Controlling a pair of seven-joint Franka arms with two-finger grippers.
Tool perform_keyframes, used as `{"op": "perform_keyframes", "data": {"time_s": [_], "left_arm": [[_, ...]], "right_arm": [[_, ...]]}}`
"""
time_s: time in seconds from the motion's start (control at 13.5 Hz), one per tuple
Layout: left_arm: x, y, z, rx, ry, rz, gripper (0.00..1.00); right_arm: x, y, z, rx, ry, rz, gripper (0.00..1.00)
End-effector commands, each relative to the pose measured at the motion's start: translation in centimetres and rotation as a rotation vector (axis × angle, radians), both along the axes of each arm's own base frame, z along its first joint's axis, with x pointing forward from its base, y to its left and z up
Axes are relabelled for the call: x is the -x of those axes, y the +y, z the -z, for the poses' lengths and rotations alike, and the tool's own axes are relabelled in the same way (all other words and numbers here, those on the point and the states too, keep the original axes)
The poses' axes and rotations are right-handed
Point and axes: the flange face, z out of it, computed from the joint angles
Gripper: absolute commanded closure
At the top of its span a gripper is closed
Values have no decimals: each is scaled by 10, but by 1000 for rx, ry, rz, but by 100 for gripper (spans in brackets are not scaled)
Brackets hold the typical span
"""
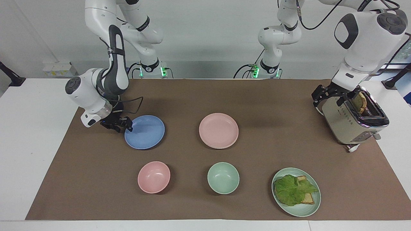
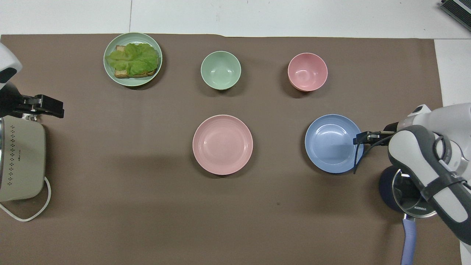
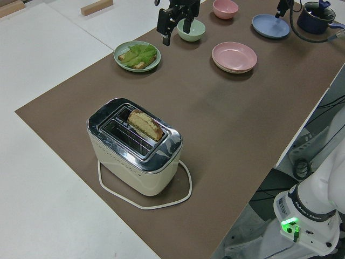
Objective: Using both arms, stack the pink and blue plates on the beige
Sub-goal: 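Grasp the rim of the blue plate with the right gripper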
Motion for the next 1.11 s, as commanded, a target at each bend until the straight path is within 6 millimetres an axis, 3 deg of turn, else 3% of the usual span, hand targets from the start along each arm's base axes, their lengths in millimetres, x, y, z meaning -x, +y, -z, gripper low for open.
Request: {"op": "perform_keyframes", "data": {"time_s": [0.0,0.07,0.22,0.52,0.66,0.81,0.89,1.03], "left_arm": [[3,3,-7,-22,16,16,0],[6,2,-15,-20,-2,17,0],[7,0,-16,-9,-4,11,0],[7,1,-15,-8,-4,4,0],[7,1,-16,-9,-10,3,0],[7,1,-16,-8,-5,6,0],[7,1,-16,-9,-5,6,0],[7,2,-16,-8,-5,4,0]], "right_arm": [[3,-1,7,-19,-20,-1,48],[3,-1,8,-20,-18,4,61],[3,0,8,-21,-15,8,100],[3,-2,6,-27,-2,6,100],[2,12,-16,-40,7,-20,100],[0,41,-52,-46,10,-2,100],[-4,79,-74,-43,3,9,100],[-12,134,-90,-40,-3,44,100]]}}
